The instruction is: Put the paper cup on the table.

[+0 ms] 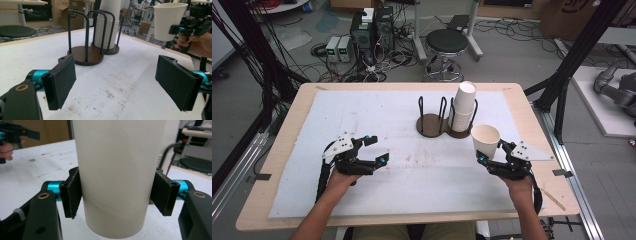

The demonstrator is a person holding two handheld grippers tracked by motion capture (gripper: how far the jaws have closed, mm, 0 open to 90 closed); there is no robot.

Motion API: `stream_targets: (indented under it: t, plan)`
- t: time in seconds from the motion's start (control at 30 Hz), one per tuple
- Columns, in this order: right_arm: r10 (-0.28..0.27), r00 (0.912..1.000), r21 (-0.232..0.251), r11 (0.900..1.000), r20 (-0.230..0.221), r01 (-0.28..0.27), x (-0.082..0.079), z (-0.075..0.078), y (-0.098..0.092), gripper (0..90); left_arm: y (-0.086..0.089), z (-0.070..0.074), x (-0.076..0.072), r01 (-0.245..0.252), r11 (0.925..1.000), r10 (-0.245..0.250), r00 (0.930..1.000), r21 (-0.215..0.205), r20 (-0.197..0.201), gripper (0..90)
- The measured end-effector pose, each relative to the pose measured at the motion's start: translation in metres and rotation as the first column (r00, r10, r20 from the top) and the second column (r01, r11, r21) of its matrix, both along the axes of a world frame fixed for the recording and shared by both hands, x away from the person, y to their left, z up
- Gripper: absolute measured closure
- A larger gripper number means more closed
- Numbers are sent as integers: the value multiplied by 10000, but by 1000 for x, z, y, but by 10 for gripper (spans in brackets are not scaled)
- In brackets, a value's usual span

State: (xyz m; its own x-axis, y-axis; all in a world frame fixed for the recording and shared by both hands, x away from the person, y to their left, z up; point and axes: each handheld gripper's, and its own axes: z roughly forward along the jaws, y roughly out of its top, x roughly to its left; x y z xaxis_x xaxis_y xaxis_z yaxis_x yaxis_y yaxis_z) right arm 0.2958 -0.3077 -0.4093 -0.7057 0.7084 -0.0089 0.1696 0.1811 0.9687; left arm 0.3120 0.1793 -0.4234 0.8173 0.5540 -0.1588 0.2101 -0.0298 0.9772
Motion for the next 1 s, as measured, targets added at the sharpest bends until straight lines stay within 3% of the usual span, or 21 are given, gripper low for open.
stream_targets:
  t: [0.13, 0.23, 0.43, 0.67, 0.83, 1.0]
  plan:
    - [-537, 9979, 165, 9984, -373, 544, 8, -9, -5, 332, -1, -1, 1, 8, 10000, -8, 10000, 22, -3, 166]
    - [-1150, 9899, -120, 9934, -830, 1144, 19, -20, -5, 332, -1, -1, 1, 43, 10000, -43, 10000, 59, -33, 166]
    - [-1683, 9753, -708, 9846, -1429, 1596, 32, -31, -1, 331, -1, -1, 1, 70, 9999, -69, 10000, 75, -68, 166]
    - [-1946, 9632, -1201, 9773, -1856, 1743, 38, -36, 3, 331, -2, -2, 1, 44, 9999, -43, 10000, 99, -79, 167]
    - [-2207, 9491, -2030, 9632, -2247, 1759, 42, -40, 10, 331, -2, -2, 1, 49, 9999, -48, 9999, 123, -104, 168]
    - [-2294, 9438, -2158, 9599, -2378, 1790, 40, -40, 10, 331, -2, -2, 1, 53, 9999, -51, 9999, 160, -111, 169]
